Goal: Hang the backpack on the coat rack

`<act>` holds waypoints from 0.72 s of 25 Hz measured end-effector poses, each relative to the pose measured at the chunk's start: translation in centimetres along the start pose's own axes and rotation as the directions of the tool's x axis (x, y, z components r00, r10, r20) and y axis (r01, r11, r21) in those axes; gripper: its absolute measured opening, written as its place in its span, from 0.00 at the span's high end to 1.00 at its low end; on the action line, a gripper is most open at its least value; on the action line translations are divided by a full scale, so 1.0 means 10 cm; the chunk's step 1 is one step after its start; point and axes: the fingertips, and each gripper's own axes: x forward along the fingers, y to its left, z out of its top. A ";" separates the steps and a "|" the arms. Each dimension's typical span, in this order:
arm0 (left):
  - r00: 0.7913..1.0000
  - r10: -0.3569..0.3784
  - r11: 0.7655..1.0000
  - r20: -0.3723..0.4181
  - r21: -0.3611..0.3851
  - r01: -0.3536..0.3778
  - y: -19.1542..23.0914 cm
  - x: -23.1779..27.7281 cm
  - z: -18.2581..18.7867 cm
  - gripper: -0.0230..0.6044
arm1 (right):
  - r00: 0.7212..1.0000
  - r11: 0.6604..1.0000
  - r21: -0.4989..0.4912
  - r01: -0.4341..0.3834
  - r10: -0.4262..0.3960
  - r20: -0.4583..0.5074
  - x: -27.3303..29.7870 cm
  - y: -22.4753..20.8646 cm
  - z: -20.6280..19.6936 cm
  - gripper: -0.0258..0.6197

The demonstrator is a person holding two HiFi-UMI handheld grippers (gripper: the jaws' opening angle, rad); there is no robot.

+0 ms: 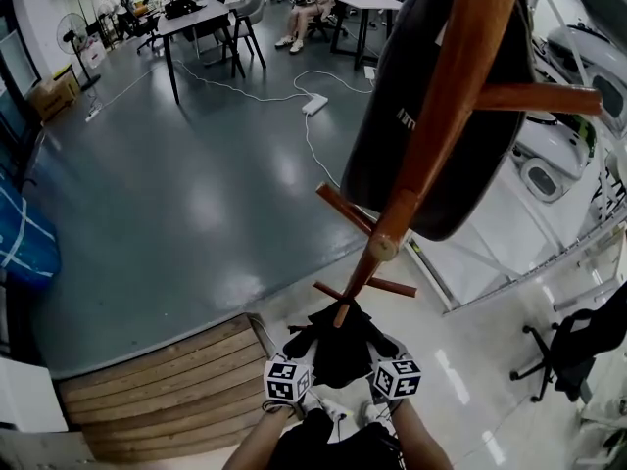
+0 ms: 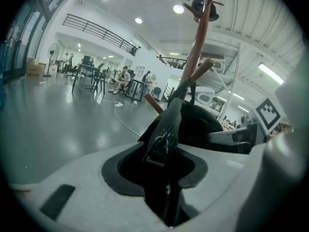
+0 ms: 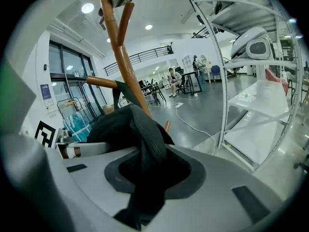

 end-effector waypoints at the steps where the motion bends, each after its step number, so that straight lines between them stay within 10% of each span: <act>1: 1.000 0.006 1.000 0.000 0.000 -0.006 0.01 0.00 -0.01 0.76 | 1.000 1.000 0.002 0.000 0.000 -0.001 0.01 -0.01 -0.01 0.83; 18: 0.996 0.086 0.996 -0.002 0.004 -0.086 0.13 -0.10 0.07 0.58 | 0.999 0.998 -0.061 -0.029 0.027 -0.027 0.02 0.01 0.02 0.63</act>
